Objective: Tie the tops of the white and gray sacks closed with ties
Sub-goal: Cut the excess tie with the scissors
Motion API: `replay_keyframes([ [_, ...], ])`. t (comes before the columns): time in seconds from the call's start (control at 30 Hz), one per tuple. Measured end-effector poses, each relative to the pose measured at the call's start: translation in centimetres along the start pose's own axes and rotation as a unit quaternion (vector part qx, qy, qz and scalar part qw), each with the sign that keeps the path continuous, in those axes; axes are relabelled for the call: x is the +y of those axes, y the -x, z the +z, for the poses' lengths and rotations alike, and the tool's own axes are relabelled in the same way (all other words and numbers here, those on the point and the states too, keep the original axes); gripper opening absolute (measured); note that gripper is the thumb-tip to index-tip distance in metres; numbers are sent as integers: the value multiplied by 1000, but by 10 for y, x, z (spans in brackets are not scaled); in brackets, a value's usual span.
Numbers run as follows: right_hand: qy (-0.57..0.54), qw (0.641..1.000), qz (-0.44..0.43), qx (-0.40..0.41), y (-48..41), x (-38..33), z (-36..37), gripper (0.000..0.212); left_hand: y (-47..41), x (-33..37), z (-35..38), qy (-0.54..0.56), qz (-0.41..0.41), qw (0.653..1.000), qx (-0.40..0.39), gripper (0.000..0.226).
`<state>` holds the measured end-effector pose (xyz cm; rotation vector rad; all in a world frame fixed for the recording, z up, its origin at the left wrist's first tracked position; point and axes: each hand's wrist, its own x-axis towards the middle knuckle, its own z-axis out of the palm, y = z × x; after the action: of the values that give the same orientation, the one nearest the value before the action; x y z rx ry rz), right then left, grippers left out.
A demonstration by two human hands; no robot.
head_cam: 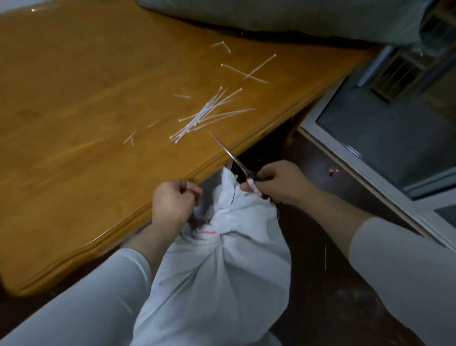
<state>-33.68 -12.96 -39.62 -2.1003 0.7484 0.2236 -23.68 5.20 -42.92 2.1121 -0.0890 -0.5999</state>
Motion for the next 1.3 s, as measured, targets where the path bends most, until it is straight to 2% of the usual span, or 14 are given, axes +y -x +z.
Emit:
replay_keyframes([
  [0.13,-118,987,64,-83,40,8,47,34,0,-47,3,-62,-39,997,-34,16],
  [0.27,-163,968,131,-136,55,19,82,47,-11,-69,19,-84,-65,990,-89,36],
  [0.4,-210,938,198,-192,56,29,102,49,-27,-78,35,-45,-88,989,-114,32],
  [0.47,-233,921,235,-207,55,32,108,49,-33,-77,41,12,-110,988,-104,14],
  [0.57,-294,884,281,-231,55,32,113,49,-44,-79,43,56,-144,985,-78,28],
  [0.67,-346,841,311,-277,58,29,118,58,-48,-81,40,52,-150,984,-78,27],
  [0.8,-412,810,322,-263,56,25,124,54,-48,-80,38,75,-151,983,-73,23],
  [0.87,-428,808,319,-250,52,23,127,53,-44,-78,37,93,-148,982,-64,13],
  [1.03,-435,814,308,-231,44,15,135,56,-36,-76,37,99,-135,984,-61,31],
  [1.3,-436,829,305,-171,41,6,149,51,-26,-71,34,118,-144,981,-46,30],
])
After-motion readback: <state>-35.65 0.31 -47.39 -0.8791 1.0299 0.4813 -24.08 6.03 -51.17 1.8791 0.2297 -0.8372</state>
